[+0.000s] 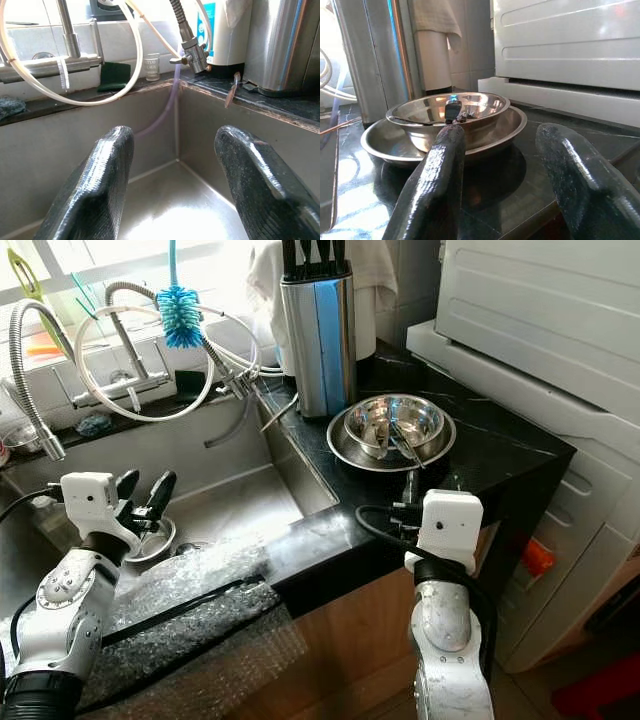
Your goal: Kitchen organization
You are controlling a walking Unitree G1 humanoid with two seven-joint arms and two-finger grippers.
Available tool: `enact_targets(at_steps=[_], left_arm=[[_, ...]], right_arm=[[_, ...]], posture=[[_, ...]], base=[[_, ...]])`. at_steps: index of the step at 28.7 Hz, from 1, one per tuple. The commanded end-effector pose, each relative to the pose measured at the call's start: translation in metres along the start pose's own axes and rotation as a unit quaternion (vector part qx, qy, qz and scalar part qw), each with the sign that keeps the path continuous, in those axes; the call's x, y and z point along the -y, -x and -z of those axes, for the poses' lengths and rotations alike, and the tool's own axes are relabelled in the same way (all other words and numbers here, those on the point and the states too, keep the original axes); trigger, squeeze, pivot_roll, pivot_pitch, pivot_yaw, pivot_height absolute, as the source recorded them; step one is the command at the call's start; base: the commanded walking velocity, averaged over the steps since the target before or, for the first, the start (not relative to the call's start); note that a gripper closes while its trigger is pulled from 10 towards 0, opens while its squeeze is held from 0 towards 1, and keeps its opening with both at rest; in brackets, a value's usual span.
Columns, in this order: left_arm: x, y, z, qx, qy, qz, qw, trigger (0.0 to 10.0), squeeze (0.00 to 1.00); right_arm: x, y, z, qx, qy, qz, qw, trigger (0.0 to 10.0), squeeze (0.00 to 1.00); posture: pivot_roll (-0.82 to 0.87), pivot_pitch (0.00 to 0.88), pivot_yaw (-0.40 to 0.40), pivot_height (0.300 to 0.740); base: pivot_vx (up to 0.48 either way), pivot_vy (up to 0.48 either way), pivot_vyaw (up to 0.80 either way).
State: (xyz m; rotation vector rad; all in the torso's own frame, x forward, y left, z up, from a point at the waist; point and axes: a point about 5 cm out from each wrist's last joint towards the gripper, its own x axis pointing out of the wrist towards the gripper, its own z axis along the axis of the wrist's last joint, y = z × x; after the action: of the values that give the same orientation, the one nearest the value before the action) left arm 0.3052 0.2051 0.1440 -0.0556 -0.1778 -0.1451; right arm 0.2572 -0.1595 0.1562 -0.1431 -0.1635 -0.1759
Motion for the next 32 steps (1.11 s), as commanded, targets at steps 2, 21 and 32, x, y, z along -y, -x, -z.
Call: enact_targets(at_steps=[2,21,32], left_arm=[[-0.001,-0.001,0.000,-0.004,-0.015,0.003,1.000,10.0,0.00],[-0.011,-0.008,-0.012,0.030,-0.016,-0.032,0.999,10.0,0.00],[-0.055,0.028,-0.036,0.066,-0.026,-0.080,0.994,10.0,0.00]], right_arm=[[-0.004,-0.003,-0.001,0.005,-0.007,-0.010,1.000,10.0,0.00],[-0.008,-0.014,-0.009,0.037,0.011,-0.047,0.998,10.0,0.00],[-0.011,-0.014,-0.014,0.052,0.022,-0.055,0.997,10.0,0.00]], posture=[[-0.08,0.000,0.140,0.740],[-0.08,0.000,0.128,0.740],[-0.06,0.000,0.136,0.740]], base=[[0.000,0.000,0.00],[0.000,0.000,0.00],[0.000,0.000,0.00]])
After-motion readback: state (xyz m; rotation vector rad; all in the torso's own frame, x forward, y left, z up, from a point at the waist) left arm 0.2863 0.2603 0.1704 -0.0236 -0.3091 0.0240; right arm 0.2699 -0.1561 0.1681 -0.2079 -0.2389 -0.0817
